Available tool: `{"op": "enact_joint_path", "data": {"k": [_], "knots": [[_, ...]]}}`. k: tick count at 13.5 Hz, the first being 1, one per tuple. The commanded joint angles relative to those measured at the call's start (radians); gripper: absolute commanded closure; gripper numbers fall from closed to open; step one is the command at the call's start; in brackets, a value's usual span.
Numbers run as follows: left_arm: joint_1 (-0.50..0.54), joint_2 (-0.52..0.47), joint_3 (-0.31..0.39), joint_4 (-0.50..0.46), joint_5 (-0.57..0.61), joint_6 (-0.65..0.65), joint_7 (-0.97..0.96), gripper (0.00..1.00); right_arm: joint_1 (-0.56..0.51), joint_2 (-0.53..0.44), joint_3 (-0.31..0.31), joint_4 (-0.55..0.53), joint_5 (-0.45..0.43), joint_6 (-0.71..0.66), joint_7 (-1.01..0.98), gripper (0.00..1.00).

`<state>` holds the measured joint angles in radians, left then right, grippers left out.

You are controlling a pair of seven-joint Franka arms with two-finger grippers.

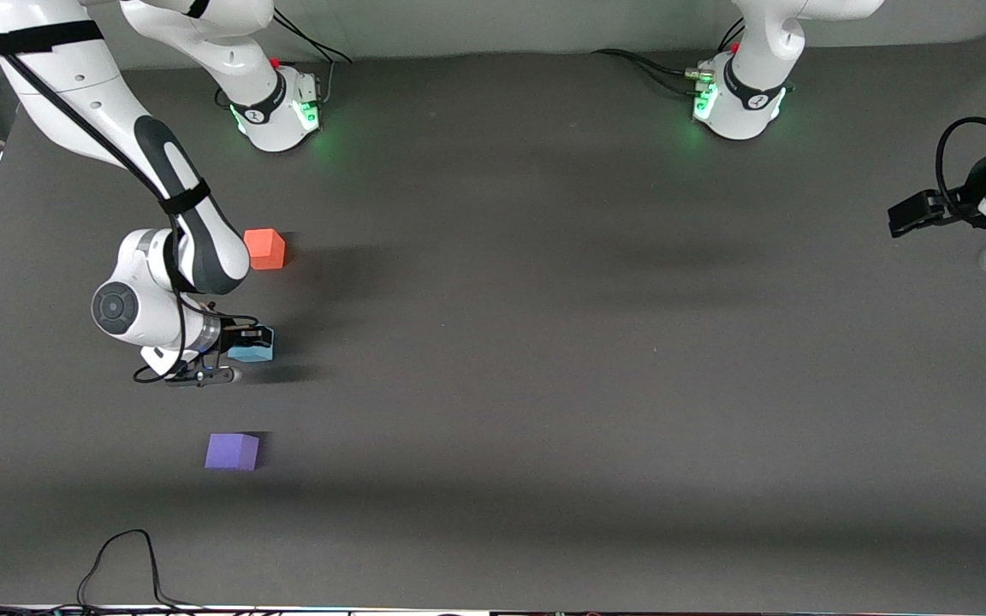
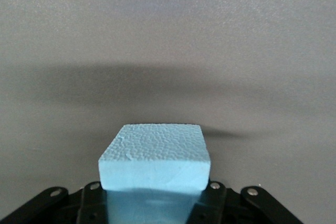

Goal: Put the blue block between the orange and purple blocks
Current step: 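Lower the blue cube between the orange and purple cubes, open the right gripper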

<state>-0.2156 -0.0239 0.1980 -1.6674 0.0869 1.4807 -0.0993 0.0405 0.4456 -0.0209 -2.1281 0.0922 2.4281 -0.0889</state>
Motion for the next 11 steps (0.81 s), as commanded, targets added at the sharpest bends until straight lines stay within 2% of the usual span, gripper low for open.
{"op": "enact_joint_path", "data": {"k": [1, 3, 5, 11], "knots": [[-0.022, -0.005, 0.003, 0.005, -0.003, -0.033, 0.013, 0.00, 0.013, -0.022, -0.016, -0.024, -0.009, 0.012, -0.011, 0.00], [-0.022, -0.005, 0.001, 0.008, -0.003, -0.031, 0.015, 0.00, 0.013, -0.039, -0.016, -0.023, -0.009, -0.004, -0.014, 0.00], [-0.024, -0.005, 0.001, 0.006, -0.003, -0.033, 0.013, 0.00, 0.009, -0.100, -0.014, -0.010, -0.009, -0.068, -0.012, 0.00], [-0.021, 0.001, 0.005, 0.018, -0.003, 0.006, 0.041, 0.00, -0.022, -0.424, -0.014, 0.036, -0.006, -0.340, -0.017, 0.00]]}}
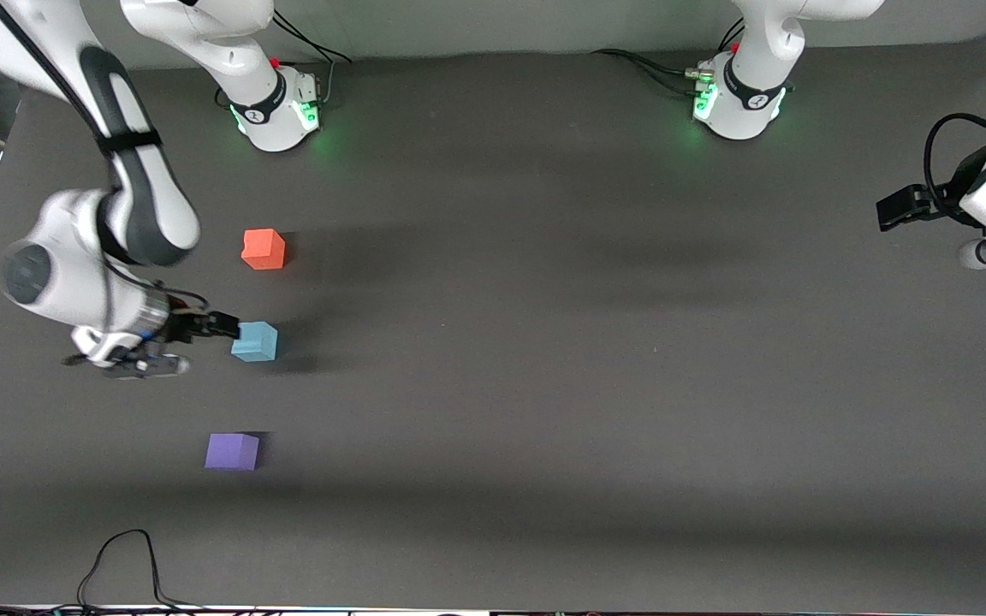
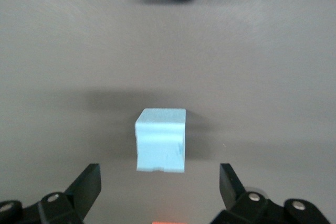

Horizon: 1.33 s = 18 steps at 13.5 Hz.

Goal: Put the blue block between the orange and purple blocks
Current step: 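Lower the blue cube between the orange and purple cubes, open the right gripper, then raise the right gripper away from the placed blue cube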

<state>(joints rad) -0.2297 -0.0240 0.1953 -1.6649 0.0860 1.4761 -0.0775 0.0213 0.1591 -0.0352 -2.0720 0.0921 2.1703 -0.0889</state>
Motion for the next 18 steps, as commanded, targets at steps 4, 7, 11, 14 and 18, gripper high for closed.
{"op": "enact_joint_path", "data": {"k": [4, 7, 11, 14, 18], "knots": [[-0.011, -0.001, 0.003, 0.016, -0.003, 0.001, 0.018, 0.00, 0.003, -0.274, 0.001, 0.073, -0.008, -0.304, -0.017, 0.00], [-0.014, -0.010, 0.001, 0.010, -0.009, -0.017, 0.025, 0.00, 0.005, -0.279, 0.005, 0.231, -0.009, -0.501, -0.006, 0.00], [-0.010, -0.013, 0.007, 0.010, -0.037, -0.030, 0.031, 0.00, 0.008, -0.279, 0.008, 0.302, -0.057, -0.578, 0.000, 0.00], [-0.010, -0.014, 0.007, 0.008, -0.060, -0.042, 0.033, 0.00, 0.006, -0.280, 0.002, 0.305, -0.061, -0.589, 0.000, 0.00], [-0.005, -0.031, 0.009, 0.007, -0.055, -0.043, 0.033, 0.00, 0.006, -0.286, 0.000, 0.377, -0.061, -0.644, 0.001, 0.00]]}}
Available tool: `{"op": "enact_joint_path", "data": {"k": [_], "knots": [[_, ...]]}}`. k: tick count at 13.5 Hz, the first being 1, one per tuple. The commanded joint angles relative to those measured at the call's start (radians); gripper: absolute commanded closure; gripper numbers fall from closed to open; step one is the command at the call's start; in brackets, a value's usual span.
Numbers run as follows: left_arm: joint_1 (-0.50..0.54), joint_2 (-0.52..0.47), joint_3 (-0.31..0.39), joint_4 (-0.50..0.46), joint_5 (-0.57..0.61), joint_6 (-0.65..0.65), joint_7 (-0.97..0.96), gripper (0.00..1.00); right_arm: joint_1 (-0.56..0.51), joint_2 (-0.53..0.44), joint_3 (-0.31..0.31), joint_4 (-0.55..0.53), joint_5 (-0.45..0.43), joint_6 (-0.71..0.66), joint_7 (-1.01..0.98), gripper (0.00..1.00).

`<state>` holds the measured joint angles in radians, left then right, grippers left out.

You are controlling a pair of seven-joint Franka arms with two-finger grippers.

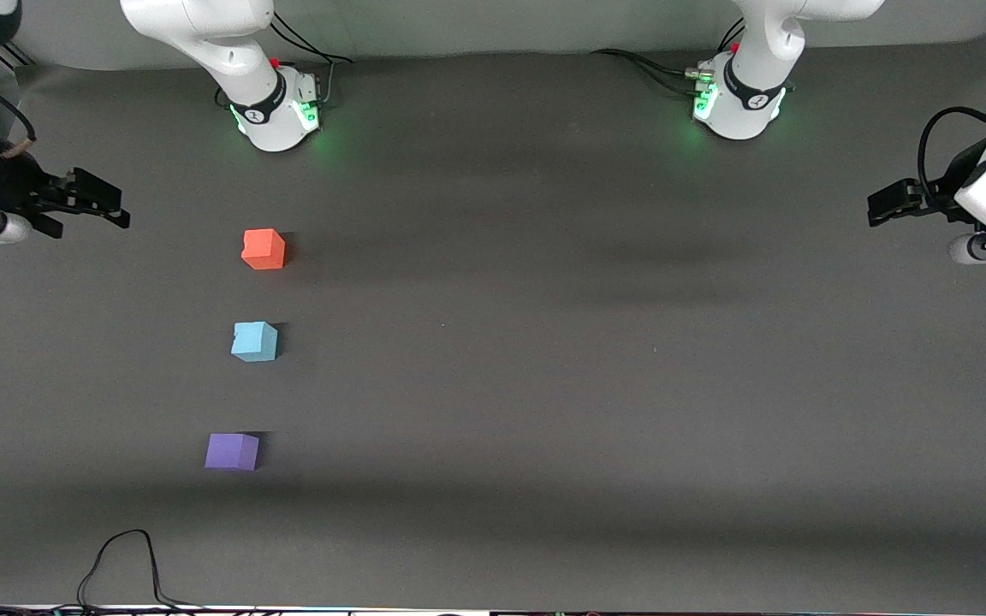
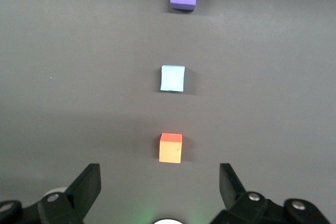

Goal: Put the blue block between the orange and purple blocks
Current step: 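Raise the right gripper away from the placed blue cube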

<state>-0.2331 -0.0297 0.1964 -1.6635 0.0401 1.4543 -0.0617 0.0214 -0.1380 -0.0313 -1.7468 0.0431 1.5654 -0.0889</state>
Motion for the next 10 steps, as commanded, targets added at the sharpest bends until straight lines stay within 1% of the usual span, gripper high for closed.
{"op": "enact_joint_path", "data": {"k": [1, 5, 6, 7, 8, 10], "knots": [[-0.002, -0.032, 0.008, 0.005, -0.009, -0.022, 0.017, 0.00, 0.006, 0.011, -0.004, 0.050, -0.012, -0.044, 0.009, 0.00], [0.021, -0.041, -0.006, 0.010, 0.000, -0.015, 0.010, 0.00, 0.006, 0.014, -0.004, 0.040, -0.014, -0.042, 0.009, 0.00], [0.055, -0.045, -0.041, 0.008, 0.000, -0.011, 0.002, 0.00, 0.005, 0.014, -0.004, 0.040, -0.023, -0.042, 0.009, 0.00], [0.111, -0.053, -0.101, 0.005, 0.001, -0.008, 0.002, 0.00, 0.005, 0.014, -0.004, 0.038, -0.025, -0.042, 0.009, 0.00], [0.141, -0.058, -0.139, 0.007, 0.001, -0.012, 0.002, 0.00, 0.006, 0.014, -0.004, 0.036, -0.025, -0.042, 0.011, 0.00], [0.136, -0.064, -0.143, 0.019, 0.000, -0.022, -0.001, 0.00, 0.005, 0.014, -0.004, 0.035, -0.025, -0.042, 0.011, 0.00]]}}
